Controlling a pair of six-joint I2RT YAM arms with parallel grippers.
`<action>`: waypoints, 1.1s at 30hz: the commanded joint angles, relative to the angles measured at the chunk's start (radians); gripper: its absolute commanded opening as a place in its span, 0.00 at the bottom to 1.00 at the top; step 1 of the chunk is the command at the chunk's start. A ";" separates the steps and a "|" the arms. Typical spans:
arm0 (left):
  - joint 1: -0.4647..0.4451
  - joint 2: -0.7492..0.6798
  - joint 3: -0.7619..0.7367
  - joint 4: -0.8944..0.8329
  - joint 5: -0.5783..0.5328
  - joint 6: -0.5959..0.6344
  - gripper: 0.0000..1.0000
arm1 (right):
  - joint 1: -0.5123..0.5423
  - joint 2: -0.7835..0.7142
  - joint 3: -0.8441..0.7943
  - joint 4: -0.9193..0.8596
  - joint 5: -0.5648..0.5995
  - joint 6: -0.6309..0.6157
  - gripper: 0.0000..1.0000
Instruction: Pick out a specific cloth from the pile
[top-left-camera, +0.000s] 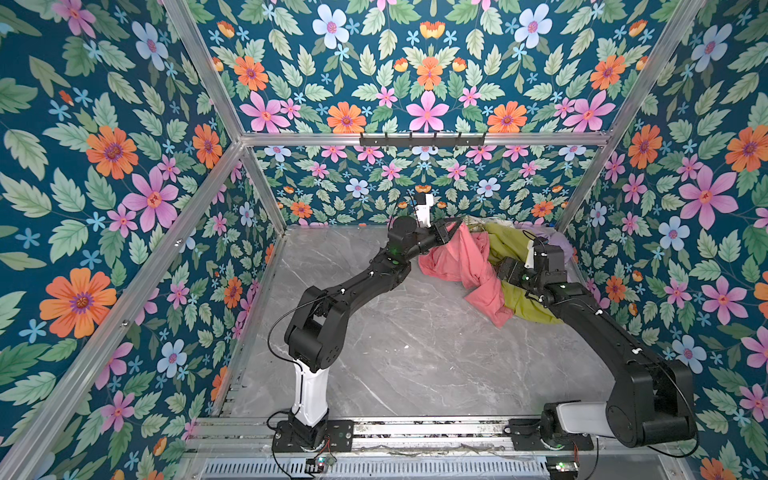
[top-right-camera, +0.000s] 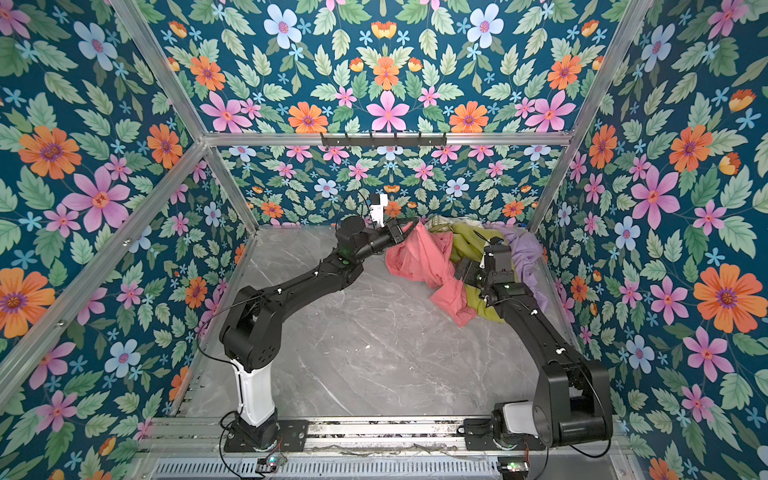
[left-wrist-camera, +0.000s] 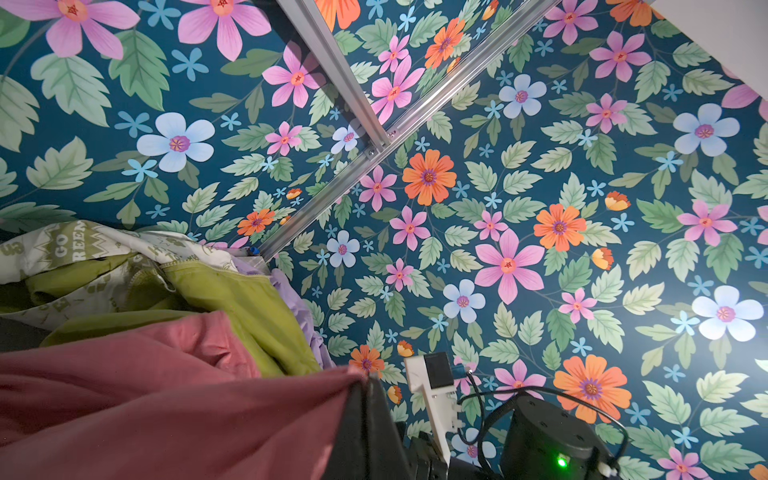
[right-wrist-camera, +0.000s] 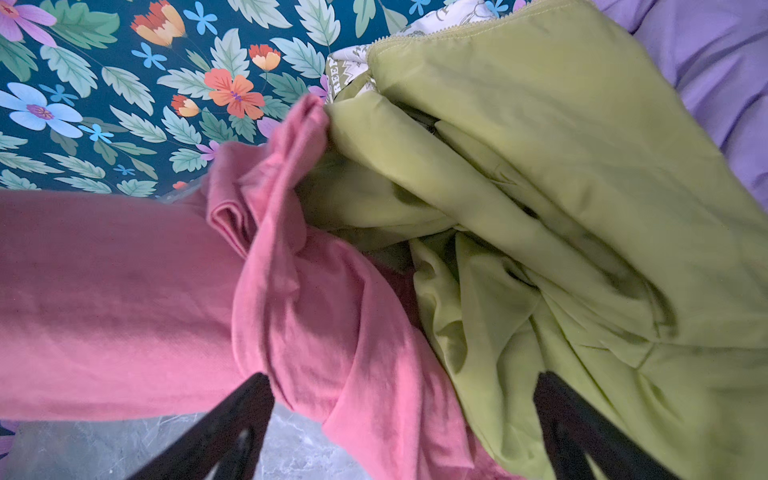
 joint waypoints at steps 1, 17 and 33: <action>0.008 -0.019 -0.005 0.074 -0.011 0.009 0.00 | 0.000 -0.006 -0.004 0.004 0.013 0.000 0.99; 0.026 -0.064 -0.036 0.084 -0.017 0.006 0.00 | 0.001 -0.024 -0.007 0.000 0.015 -0.002 0.99; 0.030 -0.097 -0.054 0.092 0.003 -0.028 0.00 | 0.001 -0.068 -0.032 -0.011 -0.029 0.007 0.99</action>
